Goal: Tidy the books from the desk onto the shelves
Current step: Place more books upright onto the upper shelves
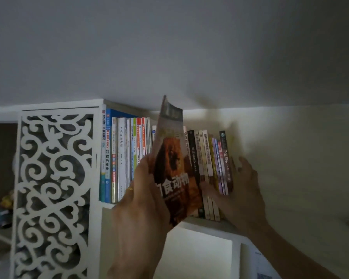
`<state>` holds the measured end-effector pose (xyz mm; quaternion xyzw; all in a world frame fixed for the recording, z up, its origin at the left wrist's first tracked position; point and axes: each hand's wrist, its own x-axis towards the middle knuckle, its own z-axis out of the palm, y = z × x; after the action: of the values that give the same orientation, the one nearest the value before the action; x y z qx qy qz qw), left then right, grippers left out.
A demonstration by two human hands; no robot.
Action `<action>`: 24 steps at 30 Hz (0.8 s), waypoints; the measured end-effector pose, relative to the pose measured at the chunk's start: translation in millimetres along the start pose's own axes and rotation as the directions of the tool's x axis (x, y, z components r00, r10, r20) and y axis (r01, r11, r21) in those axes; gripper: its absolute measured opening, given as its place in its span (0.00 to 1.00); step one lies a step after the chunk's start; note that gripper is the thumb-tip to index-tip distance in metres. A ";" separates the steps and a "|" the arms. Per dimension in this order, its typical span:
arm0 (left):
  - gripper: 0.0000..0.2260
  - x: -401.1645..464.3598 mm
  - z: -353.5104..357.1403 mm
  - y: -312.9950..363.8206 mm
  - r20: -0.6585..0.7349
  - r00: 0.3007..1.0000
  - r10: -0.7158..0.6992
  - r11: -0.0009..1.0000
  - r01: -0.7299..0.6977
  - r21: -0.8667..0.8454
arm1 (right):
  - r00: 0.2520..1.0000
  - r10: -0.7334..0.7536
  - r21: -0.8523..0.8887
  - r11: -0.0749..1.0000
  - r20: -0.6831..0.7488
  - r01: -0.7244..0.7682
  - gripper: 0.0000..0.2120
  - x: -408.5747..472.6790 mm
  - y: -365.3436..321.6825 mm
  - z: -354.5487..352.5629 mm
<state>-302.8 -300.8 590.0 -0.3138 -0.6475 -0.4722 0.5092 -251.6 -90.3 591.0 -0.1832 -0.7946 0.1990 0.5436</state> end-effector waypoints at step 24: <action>0.17 -23.2 9.4 -8.3 0.147 0.988 -0.054 0.992 0.070 -0.108 | 0.958 -0.040 -0.206 0.978 -0.282 -0.020 0.62 9.0 22.2 8.7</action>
<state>-307.0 -293.3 565.1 -0.3552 -0.6642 -0.4999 0.4276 -261.2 -67.8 583.9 -0.2612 -0.7253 0.0842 0.6314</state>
